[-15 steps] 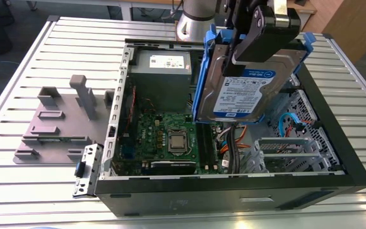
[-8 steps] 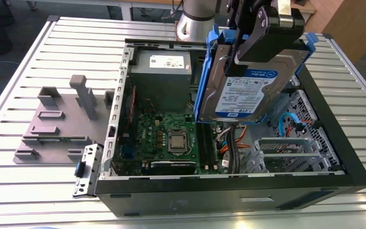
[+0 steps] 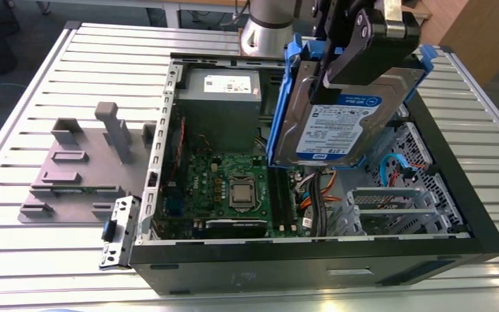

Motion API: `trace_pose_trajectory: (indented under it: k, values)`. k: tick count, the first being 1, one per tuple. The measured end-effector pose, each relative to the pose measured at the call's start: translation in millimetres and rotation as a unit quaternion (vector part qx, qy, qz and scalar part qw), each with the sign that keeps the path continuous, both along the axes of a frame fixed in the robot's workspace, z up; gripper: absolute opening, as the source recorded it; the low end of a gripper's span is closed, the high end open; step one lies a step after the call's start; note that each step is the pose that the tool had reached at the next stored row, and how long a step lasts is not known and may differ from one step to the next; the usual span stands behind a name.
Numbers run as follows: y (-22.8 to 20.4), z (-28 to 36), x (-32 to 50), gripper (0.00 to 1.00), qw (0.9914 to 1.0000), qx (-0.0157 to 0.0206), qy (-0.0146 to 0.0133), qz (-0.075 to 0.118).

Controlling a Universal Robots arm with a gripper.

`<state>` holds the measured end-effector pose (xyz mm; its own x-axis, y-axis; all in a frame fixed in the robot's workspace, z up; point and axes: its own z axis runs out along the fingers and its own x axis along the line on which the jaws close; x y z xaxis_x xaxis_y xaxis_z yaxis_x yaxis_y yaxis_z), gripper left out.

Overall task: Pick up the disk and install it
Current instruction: 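Pick up the disk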

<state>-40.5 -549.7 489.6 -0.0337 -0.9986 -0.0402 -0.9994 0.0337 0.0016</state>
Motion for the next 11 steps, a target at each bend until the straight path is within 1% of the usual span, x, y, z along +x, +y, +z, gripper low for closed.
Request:
trace_pose_trajectory:
  k: [11]
  values:
    - [0.0,0.0,3.7,0.36,1.00000,0.0000,0.0000,0.000]
